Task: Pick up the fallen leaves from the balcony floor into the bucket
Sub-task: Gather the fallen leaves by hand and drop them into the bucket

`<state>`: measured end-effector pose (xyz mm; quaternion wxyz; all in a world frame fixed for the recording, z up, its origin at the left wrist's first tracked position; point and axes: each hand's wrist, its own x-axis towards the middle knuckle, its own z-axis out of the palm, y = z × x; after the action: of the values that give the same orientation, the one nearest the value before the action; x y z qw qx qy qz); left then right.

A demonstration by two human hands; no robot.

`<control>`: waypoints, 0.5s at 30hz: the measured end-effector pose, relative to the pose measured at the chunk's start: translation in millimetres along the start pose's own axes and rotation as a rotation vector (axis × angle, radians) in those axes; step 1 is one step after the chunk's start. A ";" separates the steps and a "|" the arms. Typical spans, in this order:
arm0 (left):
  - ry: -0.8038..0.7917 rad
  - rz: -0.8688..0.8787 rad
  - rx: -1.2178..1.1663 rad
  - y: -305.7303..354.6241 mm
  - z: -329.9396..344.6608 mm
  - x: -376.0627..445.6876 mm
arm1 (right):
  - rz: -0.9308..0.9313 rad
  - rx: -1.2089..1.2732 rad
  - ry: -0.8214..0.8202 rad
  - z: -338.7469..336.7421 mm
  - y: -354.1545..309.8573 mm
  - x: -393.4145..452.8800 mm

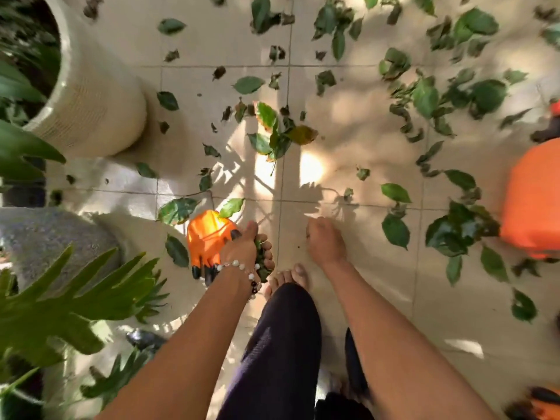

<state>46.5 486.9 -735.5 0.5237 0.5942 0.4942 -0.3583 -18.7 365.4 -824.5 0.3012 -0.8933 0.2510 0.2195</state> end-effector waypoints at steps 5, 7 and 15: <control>-0.051 0.075 0.197 3.7 30.3 -31.7 | 0.409 0.766 0.115 -52.0 -7.3 -19.3; -0.075 0.107 0.275 1.5 46.8 -53.3 | 0.410 0.949 0.146 -80.5 -12.3 -36.4; -0.184 0.210 0.445 -23.6 104.4 -112.8 | 0.206 0.954 0.235 -143.4 16.2 -101.9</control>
<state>4.7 360.2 -655.7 0.4573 0.7078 0.2890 -0.4543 -72.8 293.4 -672.5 0.6226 -0.6454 0.4424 0.0068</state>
